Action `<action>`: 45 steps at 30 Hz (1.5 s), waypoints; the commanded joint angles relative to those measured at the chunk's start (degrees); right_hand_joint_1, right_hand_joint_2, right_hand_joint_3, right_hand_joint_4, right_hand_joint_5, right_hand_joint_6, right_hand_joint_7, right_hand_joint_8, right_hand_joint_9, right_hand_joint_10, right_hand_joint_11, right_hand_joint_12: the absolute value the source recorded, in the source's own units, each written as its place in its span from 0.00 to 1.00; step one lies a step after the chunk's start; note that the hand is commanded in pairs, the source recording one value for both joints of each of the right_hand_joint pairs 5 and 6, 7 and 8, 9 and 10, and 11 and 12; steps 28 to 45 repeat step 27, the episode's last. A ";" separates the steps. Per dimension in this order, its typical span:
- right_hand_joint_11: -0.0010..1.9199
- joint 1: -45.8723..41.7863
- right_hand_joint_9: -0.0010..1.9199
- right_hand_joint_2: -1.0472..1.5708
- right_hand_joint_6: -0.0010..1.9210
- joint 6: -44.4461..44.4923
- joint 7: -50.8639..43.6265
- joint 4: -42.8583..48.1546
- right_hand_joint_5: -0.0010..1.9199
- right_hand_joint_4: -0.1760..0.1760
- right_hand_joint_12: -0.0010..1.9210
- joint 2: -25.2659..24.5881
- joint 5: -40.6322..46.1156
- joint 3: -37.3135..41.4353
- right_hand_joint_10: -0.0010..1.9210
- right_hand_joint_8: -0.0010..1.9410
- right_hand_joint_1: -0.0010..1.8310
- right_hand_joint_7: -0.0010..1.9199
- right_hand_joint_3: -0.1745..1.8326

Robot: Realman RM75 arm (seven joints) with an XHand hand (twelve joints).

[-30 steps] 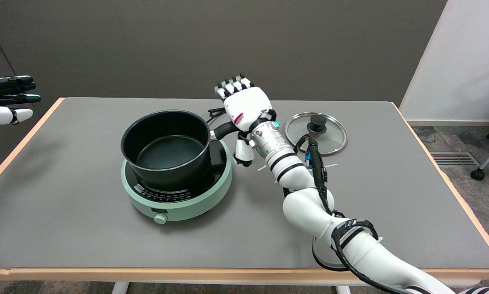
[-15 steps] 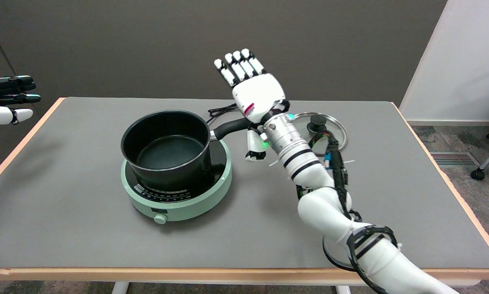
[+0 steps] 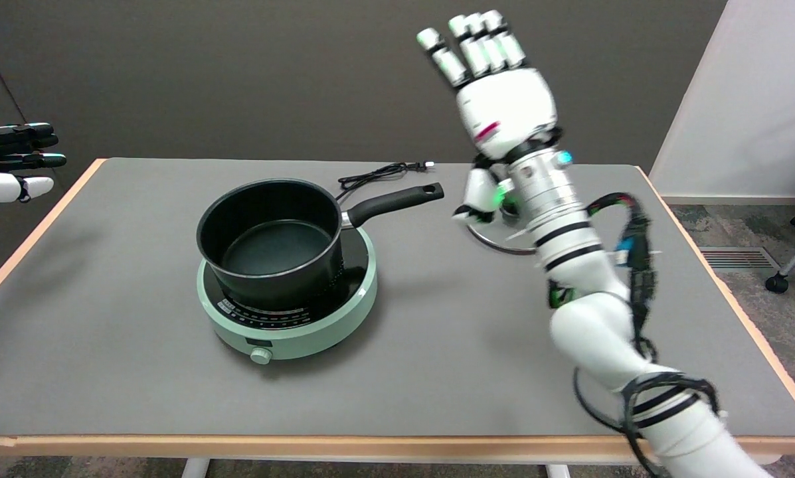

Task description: Place the pot onto the induction cooker.

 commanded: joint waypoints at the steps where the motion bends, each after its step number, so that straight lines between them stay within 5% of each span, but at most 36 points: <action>1: 0.01 -1.83 0.01 0.06 0.01 -3.12 0.75 3.67 0.01 1.00 0.01 11.60 11.71 17.98 0.01 0.01 0.60 0.01 0.72; 19: 0.01 5.93 0.01 0.12 0.01 -10.89 4.66 -18.78 0.01 1.00 0.01 19.04 27.01 17.51 0.01 0.01 0.61 0.01 0.67; 20: 0.01 6.23 0.01 0.13 0.01 -10.70 4.66 -19.17 0.01 0.71 0.01 19.07 27.11 17.32 0.01 0.01 0.61 0.01 0.67; 21: 0.01 6.66 0.01 0.13 0.01 -10.41 4.66 -19.72 0.01 0.64 0.01 19.12 27.11 17.14 0.01 0.01 0.61 0.01 0.67; 45: 0.01 8.22 0.01 0.13 0.01 -10.46 4.90 -20.86 0.01 0.64 0.01 19.44 26.84 16.69 0.01 0.01 0.61 0.01 0.68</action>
